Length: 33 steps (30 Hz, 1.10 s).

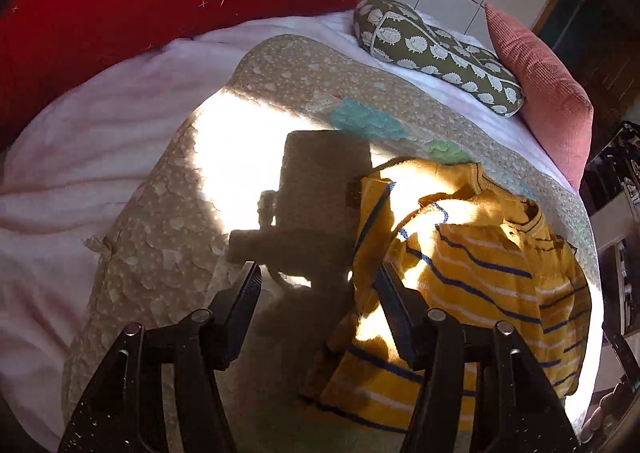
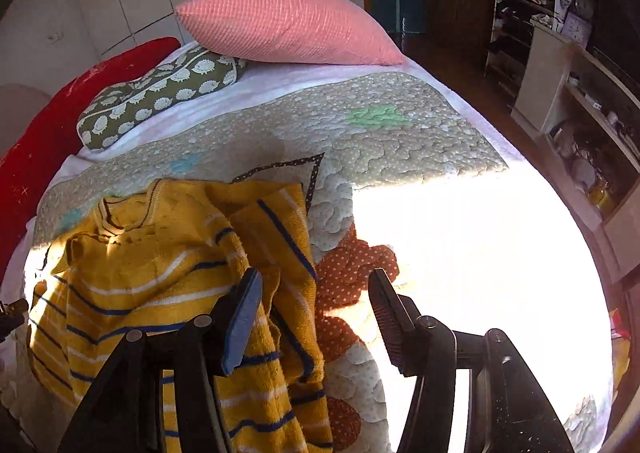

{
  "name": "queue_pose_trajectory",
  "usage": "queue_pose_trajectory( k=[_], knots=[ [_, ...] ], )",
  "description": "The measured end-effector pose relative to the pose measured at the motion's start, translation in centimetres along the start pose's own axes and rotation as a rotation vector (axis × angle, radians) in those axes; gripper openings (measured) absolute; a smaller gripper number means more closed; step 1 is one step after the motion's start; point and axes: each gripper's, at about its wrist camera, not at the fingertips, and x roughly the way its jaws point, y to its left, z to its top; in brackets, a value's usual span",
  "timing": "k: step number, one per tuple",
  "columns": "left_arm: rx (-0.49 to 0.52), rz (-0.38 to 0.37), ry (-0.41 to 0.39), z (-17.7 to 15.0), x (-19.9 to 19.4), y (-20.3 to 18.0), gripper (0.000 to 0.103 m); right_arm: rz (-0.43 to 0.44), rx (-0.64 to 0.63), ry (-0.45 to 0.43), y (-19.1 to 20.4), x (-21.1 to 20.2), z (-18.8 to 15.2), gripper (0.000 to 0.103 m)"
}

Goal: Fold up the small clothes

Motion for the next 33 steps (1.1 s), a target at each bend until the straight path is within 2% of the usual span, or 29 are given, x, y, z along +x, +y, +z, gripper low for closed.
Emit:
queue_pose_trajectory(
  k=[3, 7, 10, 12, 15, 17, 18, 21, 23, 25, 27, 29, 33],
  knots=[
    [0.063, 0.066, -0.017, -3.1, -1.4, 0.2, 0.060, 0.015, -0.041, 0.007, 1.0, -2.7, -4.2, 0.062],
    [0.055, 0.087, 0.018, -6.8, -1.7, 1.3, 0.060, 0.050, 0.048, 0.026, -1.8, -5.8, -10.2, 0.062],
    [0.058, 0.125, 0.034, -9.4, -2.2, 2.0, 0.060, 0.056, 0.163, 0.051, -5.2, -8.9, -14.9, 0.062],
    [0.067, 0.149, 0.051, -11.0, -2.5, 2.3, 0.060, 0.024, 0.228, 0.046, -7.4, -11.2, -17.7, 0.064],
    [0.105, 0.177, 0.107, -12.6, -2.0, 2.2, 0.062, -0.046, 0.182, 0.047, -8.7, -13.7, -19.6, 0.064],
    [0.059, 0.184, 0.057, -13.0, -1.9, 2.7, 0.062, -0.079, 0.146, 0.010, -9.0, -14.8, -19.7, 0.064],
    [0.053, 0.192, 0.051, -13.1, -1.5, 2.7, 0.063, -0.061, 0.144, -0.005, -9.1, -14.8, -19.4, 0.064],
    [0.079, 0.234, 0.010, -13.5, -1.1, 1.9, 0.068, 0.060, 0.151, -0.007, -8.3, -13.9, -17.5, 0.064],
    [0.102, 0.254, -0.007, -13.7, -0.7, 1.5, 0.073, 0.181, 0.110, 0.003, -5.9, -13.0, -16.0, 0.064],
    [0.103, 0.260, -0.028, -13.8, -0.3, 1.5, 0.080, 0.265, 0.053, 0.028, -3.6, -12.0, -14.9, 0.064],
    [0.100, 0.255, -0.048, -13.8, -0.1, 1.7, 0.085, 0.304, -0.014, 0.062, -0.9, -10.5, -13.6, 0.064],
    [0.107, 0.248, -0.071, -14.0, 0.1, 1.7, 0.090, 0.329, -0.085, 0.075, 1.9, -9.1, -12.2, 0.053],
    [0.107, 0.214, -0.094, -14.1, 0.3, 2.0, 0.096, 0.390, -0.162, 0.088, 7.8, -5.8, -8.6, 0.044]
  ],
)
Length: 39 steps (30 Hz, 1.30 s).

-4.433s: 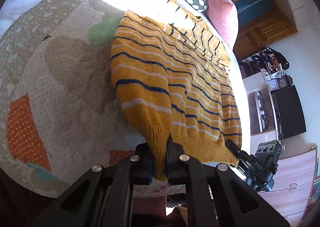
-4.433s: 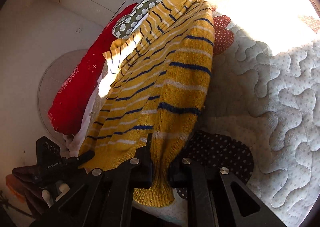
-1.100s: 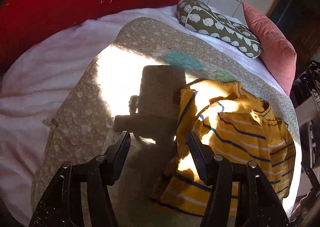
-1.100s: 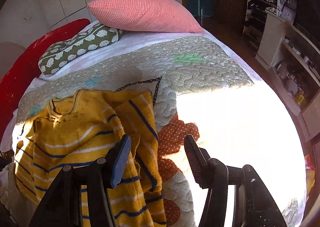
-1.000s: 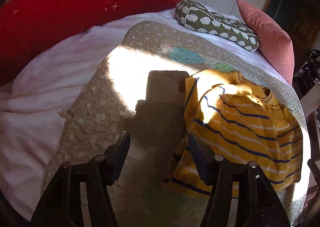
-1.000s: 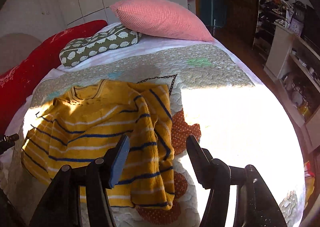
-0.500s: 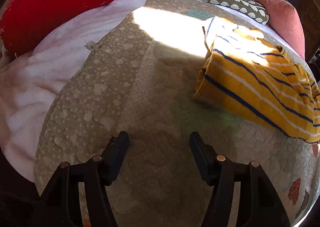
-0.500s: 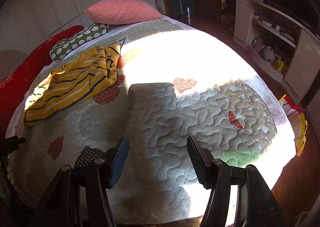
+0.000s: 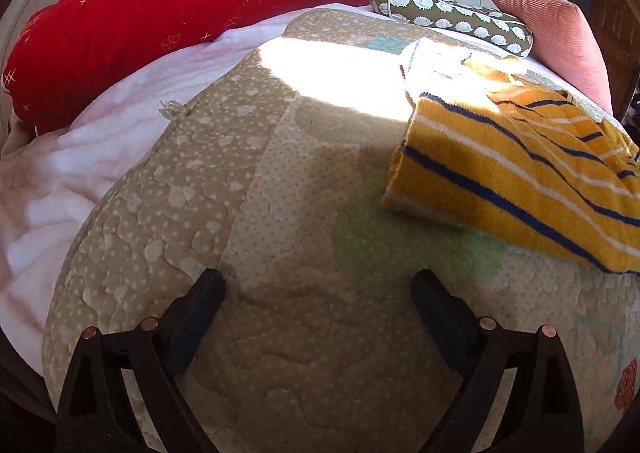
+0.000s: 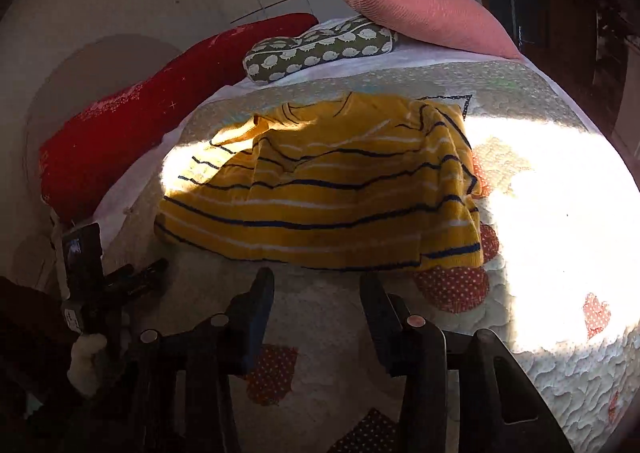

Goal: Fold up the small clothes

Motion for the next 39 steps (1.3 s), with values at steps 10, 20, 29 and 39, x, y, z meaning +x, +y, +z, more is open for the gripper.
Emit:
queue_pose_trajectory(
  k=[10, 20, 29, 39],
  knots=[
    [-0.014, -0.078, -0.020, -0.1, 0.0, 0.6, 0.102, 0.076, 0.271, 0.331, 1.5, 16.1, 6.4, 0.044],
    [-0.022, -0.117, -0.036, -0.3, -0.2, 0.8, 0.103, -0.092, 0.022, 0.163, 10.7, 15.0, 12.7, 0.040],
    [-0.025, -0.133, -0.037, -0.3, -0.2, 1.0, 0.102, -0.139, -0.137, 0.286, 18.4, 28.6, 16.6, 0.029],
    [-0.022, -0.133, -0.033, -0.1, -0.1, 0.9, 0.102, -0.051, -0.127, 0.206, 17.3, 20.5, 14.2, 0.035]
  ],
)
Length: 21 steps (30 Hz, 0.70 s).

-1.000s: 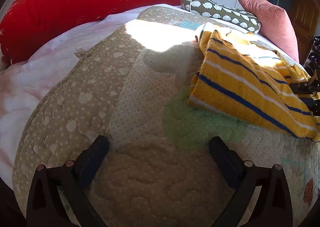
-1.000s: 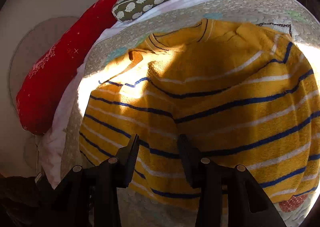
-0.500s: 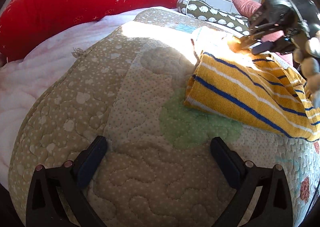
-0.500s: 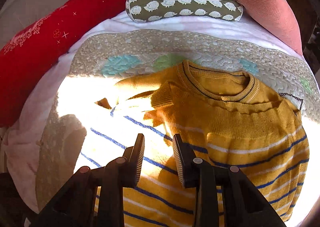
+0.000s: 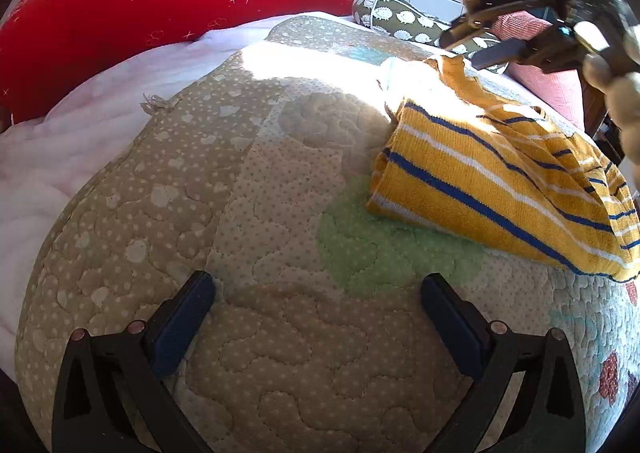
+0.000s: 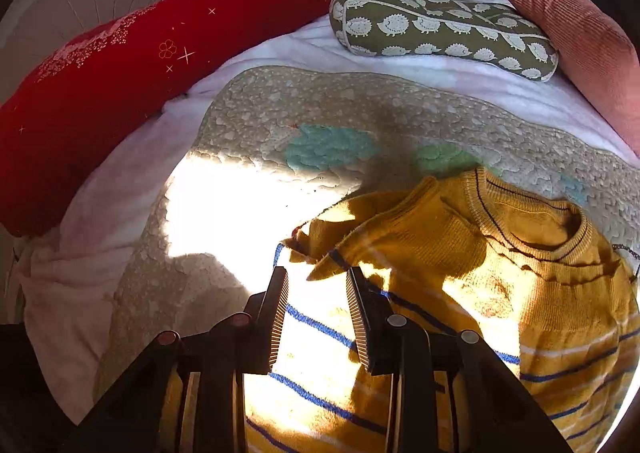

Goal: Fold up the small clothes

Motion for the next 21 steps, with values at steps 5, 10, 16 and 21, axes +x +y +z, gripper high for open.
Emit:
queue_pose_trajectory(
  k=[5, 10, 16, 21],
  knots=[
    [0.000, -0.046, 0.020, 0.3, -0.3, 0.5, 0.103, 0.005, -0.101, -0.057, -1.0, -5.1, -7.6, 0.057],
    [-0.134, -0.257, 0.056, 3.5, -3.5, 4.2, 0.097, -0.075, -0.313, -0.112, 0.6, -7.0, -13.6, 0.062],
    [-0.187, -0.426, 0.153, 12.5, 0.4, 5.3, 0.098, -0.131, -0.551, -0.186, 4.9, -5.6, -16.0, 0.074],
    [-0.149, -0.534, 0.389, 15.5, 8.7, 1.6, 0.098, -0.159, -0.633, -0.187, 7.3, -2.4, -15.9, 0.074]
  ],
)
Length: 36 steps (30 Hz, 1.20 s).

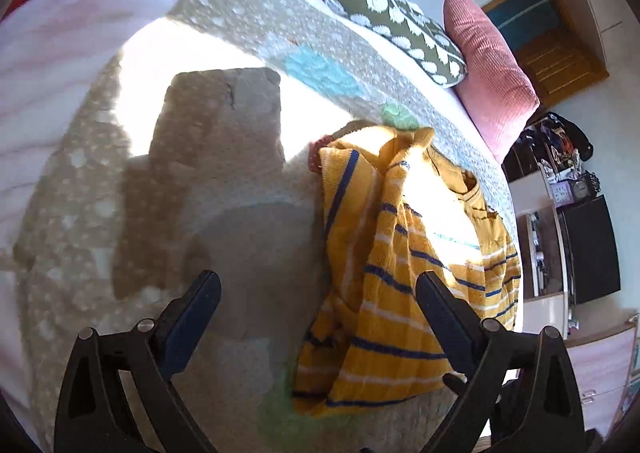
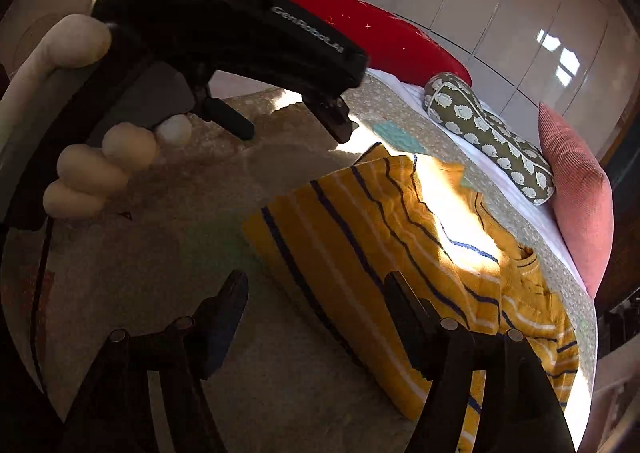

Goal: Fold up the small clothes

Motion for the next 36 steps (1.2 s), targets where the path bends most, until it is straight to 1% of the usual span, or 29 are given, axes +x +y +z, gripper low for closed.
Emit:
queue_pose_trajectory(
  k=[2, 5, 8, 10, 11, 12, 13, 14, 15, 16, 17, 19, 22, 24, 26, 29, 31, 33, 35, 36],
  knots=[
    [-0.002, -0.050, 0.046, 1.2, 2.0, -0.2, 0.098, -0.006, -0.021, 0.005, 0.5, 1.0, 0.2, 0.074],
    [0.019, -0.067, 0.070, 2.9, 3.5, -0.9, 0.098, -0.061, -0.067, 0.015, 1.5, 2.4, 0.4, 0.074],
    [0.077, -0.124, 0.118, 4.2, 4.7, -2.0, 0.098, -0.111, -0.079, 0.027, 1.7, 4.0, 0.5, 0.074],
    [0.111, -0.130, 0.157, 4.5, 5.5, -2.7, 0.098, -0.123, -0.072, 0.041, 1.8, 5.0, 0.4, 0.074],
    [0.117, -0.122, 0.163, 4.7, 5.9, -3.0, 0.098, -0.121, -0.066, 0.030, 1.8, 5.2, 0.2, 0.069],
    [0.122, -0.114, 0.158, 4.7, 6.0, -3.2, 0.094, -0.127, -0.062, 0.022, 1.9, 5.4, 0.1, 0.062],
    [0.136, -0.107, 0.156, 4.7, 6.1, -3.5, 0.059, -0.145, -0.065, 0.023, 2.0, 5.5, 0.0, 0.043],
    [0.150, -0.096, 0.178, 4.7, 6.5, -3.8, 0.028, -0.158, -0.072, 0.017, 2.1, 5.4, 0.1, 0.027],
    [0.144, -0.092, 0.197, 4.6, 6.8, -4.0, 0.016, -0.166, -0.074, 0.004, 2.2, 5.1, 0.1, 0.024],
    [0.149, -0.073, 0.178, 4.5, 6.5, -4.2, 0.015, -0.169, -0.071, -0.011, 2.2, 4.6, 0.1, 0.019],
    [0.159, -0.057, 0.164, 4.4, 6.1, -4.7, 0.015, -0.168, -0.059, -0.028, 2.1, 4.0, 0.2, 0.017],
    [0.151, -0.057, 0.139, 4.3, 5.1, -5.8, 0.015, -0.153, -0.019, -0.061, 1.0, 2.6, 0.3, 0.015],
    [0.168, -0.056, 0.102, 4.2, 3.3, -9.0, 0.015, -0.144, 0.046, -0.115, -0.8, 0.1, 0.1, 0.012],
    [0.210, -0.044, 0.099, 3.8, 2.7, -12.2, 0.015, -0.145, 0.093, -0.150, -2.3, -1.8, -0.4, 0.012],
    [0.275, -0.018, 0.098, 3.2, 2.7, -16.2, 0.015, -0.155, 0.147, -0.188, -4.6, -3.9, -1.3, 0.012],
    [0.376, 0.007, 0.114, 1.4, 4.1, -22.6, 0.015, -0.185, 0.234, -0.227, -8.0, -7.0, -3.5, 0.012],
    [0.447, 0.034, 0.132, -0.2, 6.0, -26.6, 0.015, -0.210, 0.299, -0.232, -10.5, -8.7, -5.6, 0.012],
    [0.489, 0.066, 0.162, -1.3, 8.5, -29.8, 0.017, -0.228, 0.380, -0.219, -13.4, -9.7, -8.2, 0.012],
    [0.495, 0.099, 0.186, -2.1, 10.8, -31.7, 0.019, -0.210, 0.481, -0.163, -16.5, -9.5, -11.2, 0.012],
    [0.490, 0.106, 0.194, -2.4, 11.6, -32.2, 0.019, -0.171, 0.549, -0.122, -17.6, -9.3, -12.8, 0.012]
  ],
)
